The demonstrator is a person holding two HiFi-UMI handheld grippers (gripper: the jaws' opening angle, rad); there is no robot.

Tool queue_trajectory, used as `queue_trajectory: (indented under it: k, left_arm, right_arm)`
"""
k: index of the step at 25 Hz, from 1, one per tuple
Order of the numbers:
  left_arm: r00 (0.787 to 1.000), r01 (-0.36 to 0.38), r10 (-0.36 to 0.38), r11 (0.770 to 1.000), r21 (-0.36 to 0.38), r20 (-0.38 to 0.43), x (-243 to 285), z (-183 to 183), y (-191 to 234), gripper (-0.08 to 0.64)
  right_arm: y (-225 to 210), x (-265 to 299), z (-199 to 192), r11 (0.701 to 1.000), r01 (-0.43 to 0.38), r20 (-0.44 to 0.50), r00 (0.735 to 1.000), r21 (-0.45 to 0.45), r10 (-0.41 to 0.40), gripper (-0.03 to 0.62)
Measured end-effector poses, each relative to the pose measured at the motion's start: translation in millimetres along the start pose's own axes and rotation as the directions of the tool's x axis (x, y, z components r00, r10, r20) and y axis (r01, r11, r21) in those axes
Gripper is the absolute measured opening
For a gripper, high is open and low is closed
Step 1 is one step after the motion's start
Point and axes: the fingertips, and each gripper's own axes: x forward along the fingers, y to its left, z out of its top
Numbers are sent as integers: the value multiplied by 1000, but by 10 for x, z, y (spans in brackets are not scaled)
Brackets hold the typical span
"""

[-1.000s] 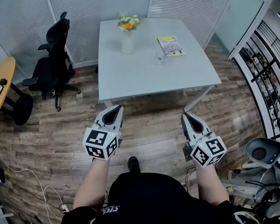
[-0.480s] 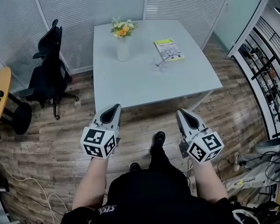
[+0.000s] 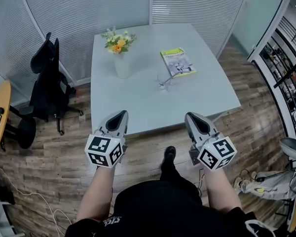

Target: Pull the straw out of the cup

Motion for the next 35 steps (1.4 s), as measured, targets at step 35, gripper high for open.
queue_trajectory:
  k: [35]
  left_arm:
    - [969,204,-188,975,88,-162,2922,-47,-118,187]
  right_arm:
    - [-2130,1553,-70,997,-21,-169,985,72,33,94]
